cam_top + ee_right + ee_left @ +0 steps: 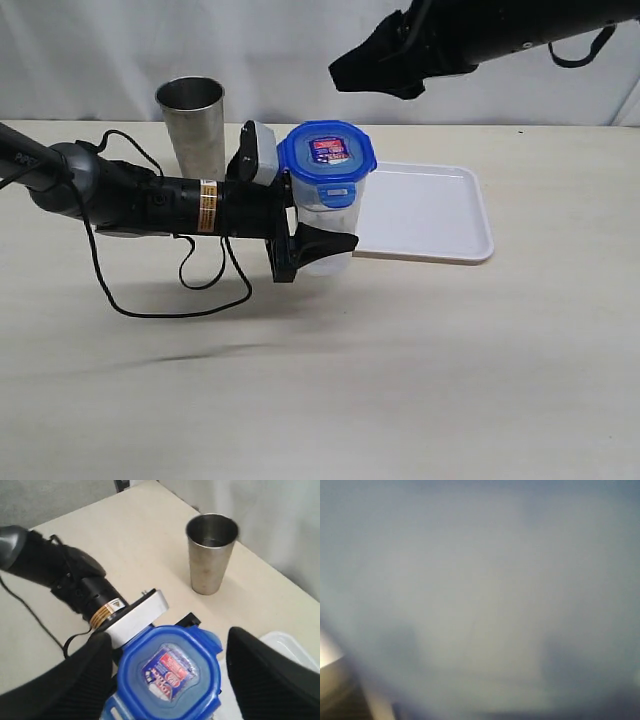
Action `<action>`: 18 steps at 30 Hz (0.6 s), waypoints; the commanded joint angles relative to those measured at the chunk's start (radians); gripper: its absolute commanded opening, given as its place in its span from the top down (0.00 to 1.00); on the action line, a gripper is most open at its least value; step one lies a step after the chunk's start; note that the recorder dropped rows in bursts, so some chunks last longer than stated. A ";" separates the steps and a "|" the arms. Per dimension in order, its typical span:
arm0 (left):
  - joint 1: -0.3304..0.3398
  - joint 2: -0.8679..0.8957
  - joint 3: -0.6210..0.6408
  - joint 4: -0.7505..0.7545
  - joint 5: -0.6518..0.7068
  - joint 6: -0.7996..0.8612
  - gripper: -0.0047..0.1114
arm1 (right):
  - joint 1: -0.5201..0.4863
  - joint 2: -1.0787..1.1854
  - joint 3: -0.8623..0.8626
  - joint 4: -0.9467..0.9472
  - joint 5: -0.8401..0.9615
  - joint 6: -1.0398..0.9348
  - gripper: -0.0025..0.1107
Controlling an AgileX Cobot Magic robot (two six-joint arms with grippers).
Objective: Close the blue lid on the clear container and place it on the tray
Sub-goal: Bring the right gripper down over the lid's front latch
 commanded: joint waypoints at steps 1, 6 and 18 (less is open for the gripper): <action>-0.003 -0.006 -0.006 -0.010 -0.017 -0.013 0.96 | 0.063 -0.024 -0.001 -0.137 0.131 -0.104 0.50; -0.003 -0.006 -0.006 -0.010 -0.017 -0.013 0.96 | 0.246 -0.026 0.036 -0.584 0.042 0.095 0.53; -0.003 -0.006 -0.006 -0.010 -0.009 -0.013 0.96 | 0.405 -0.026 0.143 -1.040 -0.216 0.320 0.59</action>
